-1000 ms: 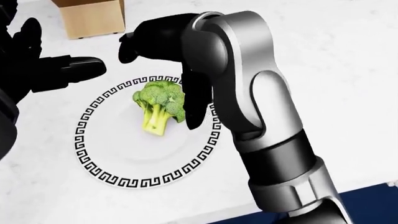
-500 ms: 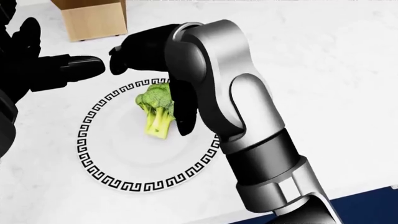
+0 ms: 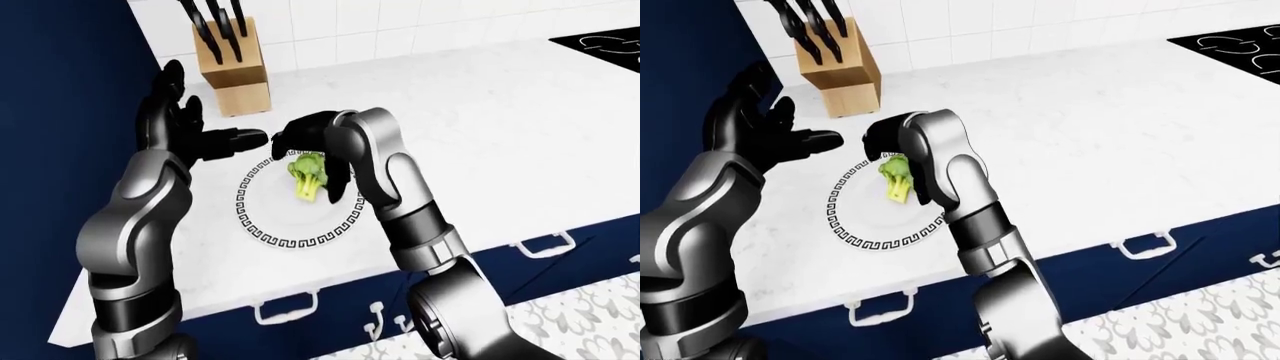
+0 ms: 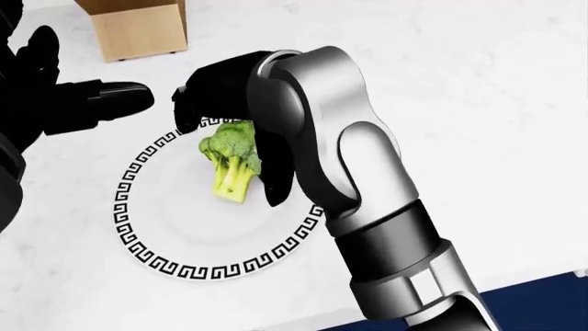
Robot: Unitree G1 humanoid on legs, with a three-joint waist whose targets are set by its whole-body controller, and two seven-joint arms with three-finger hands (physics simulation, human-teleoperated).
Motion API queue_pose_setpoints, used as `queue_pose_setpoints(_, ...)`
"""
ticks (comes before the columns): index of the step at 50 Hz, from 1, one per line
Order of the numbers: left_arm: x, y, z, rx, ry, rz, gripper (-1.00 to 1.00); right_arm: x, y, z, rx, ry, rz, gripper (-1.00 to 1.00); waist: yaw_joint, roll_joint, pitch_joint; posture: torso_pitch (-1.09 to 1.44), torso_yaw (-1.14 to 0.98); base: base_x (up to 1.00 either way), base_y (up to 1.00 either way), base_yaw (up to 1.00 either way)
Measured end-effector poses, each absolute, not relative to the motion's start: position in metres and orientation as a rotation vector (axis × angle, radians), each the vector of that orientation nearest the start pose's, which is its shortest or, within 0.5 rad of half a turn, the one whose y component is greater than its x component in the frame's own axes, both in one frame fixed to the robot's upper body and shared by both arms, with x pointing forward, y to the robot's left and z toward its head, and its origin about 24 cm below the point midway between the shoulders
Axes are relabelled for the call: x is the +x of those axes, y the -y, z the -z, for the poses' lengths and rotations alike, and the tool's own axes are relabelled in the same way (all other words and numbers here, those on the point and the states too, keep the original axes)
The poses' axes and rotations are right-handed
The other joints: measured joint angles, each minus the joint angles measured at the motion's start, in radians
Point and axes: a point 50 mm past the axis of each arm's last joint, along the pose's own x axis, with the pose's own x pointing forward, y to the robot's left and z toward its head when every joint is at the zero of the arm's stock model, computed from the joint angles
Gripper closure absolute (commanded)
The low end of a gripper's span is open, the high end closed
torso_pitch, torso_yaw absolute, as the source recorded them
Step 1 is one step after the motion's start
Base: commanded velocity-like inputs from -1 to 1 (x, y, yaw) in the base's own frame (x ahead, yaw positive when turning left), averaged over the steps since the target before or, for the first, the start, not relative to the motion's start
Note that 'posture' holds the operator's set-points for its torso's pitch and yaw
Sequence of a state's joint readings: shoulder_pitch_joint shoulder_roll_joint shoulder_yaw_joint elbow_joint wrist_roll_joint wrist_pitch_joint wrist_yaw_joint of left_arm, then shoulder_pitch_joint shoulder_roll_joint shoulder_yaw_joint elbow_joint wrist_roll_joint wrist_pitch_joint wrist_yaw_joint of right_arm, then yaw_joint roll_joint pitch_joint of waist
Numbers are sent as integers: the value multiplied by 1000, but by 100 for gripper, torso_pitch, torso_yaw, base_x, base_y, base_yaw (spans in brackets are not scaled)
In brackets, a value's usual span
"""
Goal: Place the broccoli on the top rack of the oven.
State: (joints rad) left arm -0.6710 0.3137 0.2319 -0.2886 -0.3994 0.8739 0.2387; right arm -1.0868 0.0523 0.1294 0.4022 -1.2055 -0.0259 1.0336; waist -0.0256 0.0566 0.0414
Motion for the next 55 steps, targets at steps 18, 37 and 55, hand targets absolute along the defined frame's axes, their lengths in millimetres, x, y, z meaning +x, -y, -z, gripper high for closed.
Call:
queue_pose_setpoints(18, 317, -194, -234, -83, 104, -111, -100, 354, -1, -231, -1573, 128, -817, -49, 1, 0, -2, 0, 0, 0, 0, 0)
queue_pose_setpoints(37, 317, -193, -234, -81, 104, -111, -100, 355, -3, -230, -1588, 137, -813, -42, 1, 0, -3, 0, 0, 0, 0, 0)
queue_pose_setpoints(55, 317, -193, -234, -81, 104, -111, -100, 354, -7, -239, -1587, 157, -801, 2, 0, 0, -1, 0, 0, 0, 0, 0)
